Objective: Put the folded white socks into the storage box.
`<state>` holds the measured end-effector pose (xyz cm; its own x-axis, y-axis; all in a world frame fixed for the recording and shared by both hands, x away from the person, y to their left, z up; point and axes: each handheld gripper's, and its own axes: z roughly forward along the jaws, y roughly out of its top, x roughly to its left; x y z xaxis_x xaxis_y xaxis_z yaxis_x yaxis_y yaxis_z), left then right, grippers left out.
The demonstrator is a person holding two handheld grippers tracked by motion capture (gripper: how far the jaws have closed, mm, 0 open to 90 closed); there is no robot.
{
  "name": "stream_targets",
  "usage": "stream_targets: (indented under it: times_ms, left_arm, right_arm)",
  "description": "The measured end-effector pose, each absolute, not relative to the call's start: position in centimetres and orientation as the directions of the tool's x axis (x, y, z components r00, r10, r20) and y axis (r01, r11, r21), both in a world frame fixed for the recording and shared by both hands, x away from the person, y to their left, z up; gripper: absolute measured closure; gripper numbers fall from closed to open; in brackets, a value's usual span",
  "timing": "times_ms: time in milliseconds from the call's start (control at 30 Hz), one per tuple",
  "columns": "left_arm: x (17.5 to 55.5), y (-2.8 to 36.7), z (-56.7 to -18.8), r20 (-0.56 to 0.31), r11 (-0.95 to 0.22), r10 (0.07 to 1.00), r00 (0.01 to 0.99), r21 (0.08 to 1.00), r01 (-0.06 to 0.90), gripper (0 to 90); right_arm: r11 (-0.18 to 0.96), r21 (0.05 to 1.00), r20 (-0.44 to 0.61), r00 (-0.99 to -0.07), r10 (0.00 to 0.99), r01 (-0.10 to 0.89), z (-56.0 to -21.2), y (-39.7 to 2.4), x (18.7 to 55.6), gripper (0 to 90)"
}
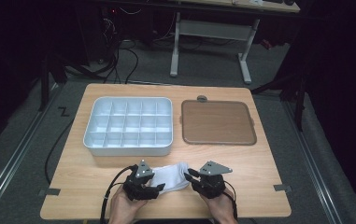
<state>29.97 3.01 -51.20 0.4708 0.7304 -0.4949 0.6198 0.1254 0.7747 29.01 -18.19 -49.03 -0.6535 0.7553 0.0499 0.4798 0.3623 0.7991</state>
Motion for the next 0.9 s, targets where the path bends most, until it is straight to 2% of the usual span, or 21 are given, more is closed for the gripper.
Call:
stream_targets:
  times_ms: [100, 600, 633, 667, 767, 900]
  left_arm:
    - [30.1, 2.9, -51.1, -0.498, 0.130, 0.728, 0.471, 0.775, 0.619, 41.8]
    - [31.0, 2.4, -52.2, -0.463, 0.094, 0.759, 0.457, 0.773, 0.627, 42.5]
    - [31.1, 2.3, -52.2, -0.466, 0.099, 0.759, 0.454, 0.772, 0.628, 42.5]
    - [31.1, 2.3, -52.2, -0.468, 0.101, 0.759, 0.453, 0.772, 0.627, 42.5]
    - [31.2, 2.5, -52.1, -0.473, 0.113, 0.759, 0.448, 0.773, 0.625, 42.3]
    - [31.0, 2.6, -51.8, -0.471, 0.123, 0.757, 0.453, 0.784, 0.609, 42.2]
  right_arm:
    - [0.378, 0.794, 0.052, -0.672, 0.739, 0.477, -49.2, -17.4, 29.1, 67.9]
    - [0.407, 0.766, 0.062, -0.688, 0.723, 0.497, -49.6, -17.0, 29.3, 64.1]
    - [0.428, 0.749, 0.048, -0.685, 0.727, 0.506, -50.1, -16.9, 29.6, 68.9]
    - [0.428, 0.749, 0.048, -0.685, 0.727, 0.506, -50.1, -16.9, 29.6, 68.9]
    - [0.446, 0.730, 0.027, -0.673, 0.739, 0.518, -50.7, -16.9, 29.8, 83.1]
    - [0.438, 0.749, 0.015, -0.673, 0.740, 0.498, -50.4, -16.8, 29.5, 84.6]
